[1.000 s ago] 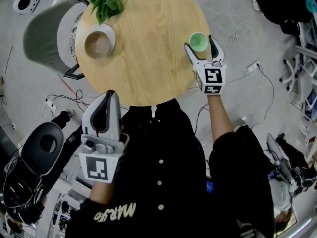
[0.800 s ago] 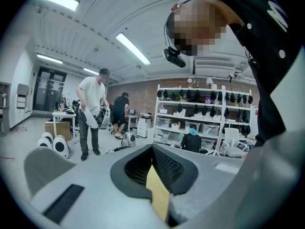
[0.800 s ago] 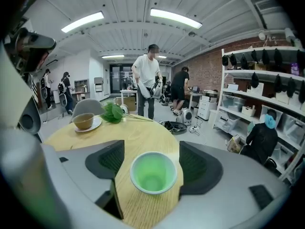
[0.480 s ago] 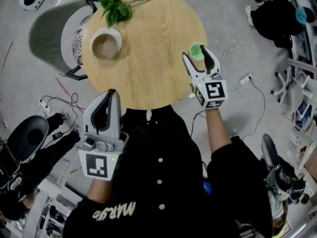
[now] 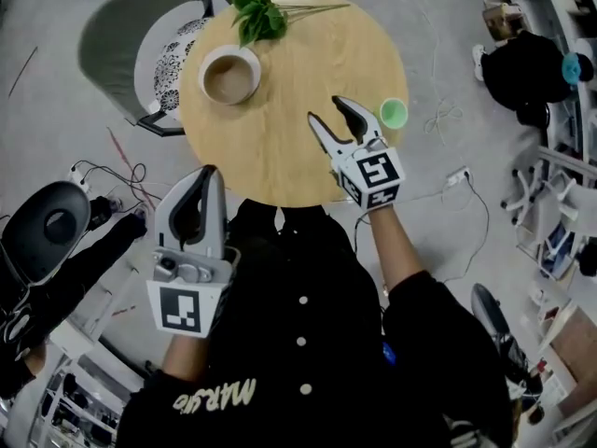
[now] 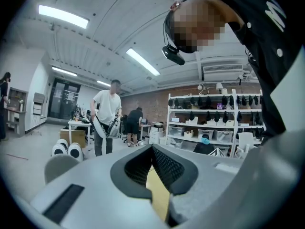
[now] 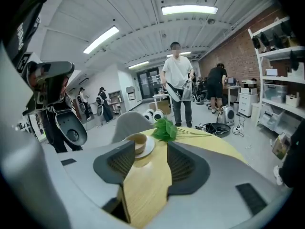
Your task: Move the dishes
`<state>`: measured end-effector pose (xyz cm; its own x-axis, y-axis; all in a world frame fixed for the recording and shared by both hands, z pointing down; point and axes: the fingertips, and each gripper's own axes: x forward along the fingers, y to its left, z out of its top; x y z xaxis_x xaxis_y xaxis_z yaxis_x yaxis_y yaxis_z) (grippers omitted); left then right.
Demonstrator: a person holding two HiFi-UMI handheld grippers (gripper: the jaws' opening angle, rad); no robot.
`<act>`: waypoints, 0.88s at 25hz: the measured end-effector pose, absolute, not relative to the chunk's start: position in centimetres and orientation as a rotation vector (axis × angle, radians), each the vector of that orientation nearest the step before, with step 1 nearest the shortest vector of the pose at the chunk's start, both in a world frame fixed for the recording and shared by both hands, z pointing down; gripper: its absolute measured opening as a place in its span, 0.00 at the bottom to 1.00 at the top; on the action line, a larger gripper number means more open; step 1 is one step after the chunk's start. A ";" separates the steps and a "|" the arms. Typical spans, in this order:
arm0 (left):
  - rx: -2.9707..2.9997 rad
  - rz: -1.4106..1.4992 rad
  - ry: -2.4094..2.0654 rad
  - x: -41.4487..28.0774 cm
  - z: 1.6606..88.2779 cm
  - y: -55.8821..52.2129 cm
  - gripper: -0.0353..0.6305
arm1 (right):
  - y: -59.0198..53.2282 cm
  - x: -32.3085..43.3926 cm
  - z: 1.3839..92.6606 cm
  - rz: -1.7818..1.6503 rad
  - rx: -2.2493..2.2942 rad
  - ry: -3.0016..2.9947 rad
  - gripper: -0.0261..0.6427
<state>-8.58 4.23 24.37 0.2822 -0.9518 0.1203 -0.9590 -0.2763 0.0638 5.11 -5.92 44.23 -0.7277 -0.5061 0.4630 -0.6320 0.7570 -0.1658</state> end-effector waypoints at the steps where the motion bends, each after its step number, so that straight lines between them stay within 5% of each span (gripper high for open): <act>1: 2.406 0.088 -1.823 -9.0 24.4 4.5 0.06 | -5.8 4.3 44.4 0.448 0.855 -2.558 0.34; 22: 2.290 0.195 -2.000 -14.5 26.1 7.8 0.06 | -8.1 -7.2 52.1 0.928 0.807 -2.374 0.28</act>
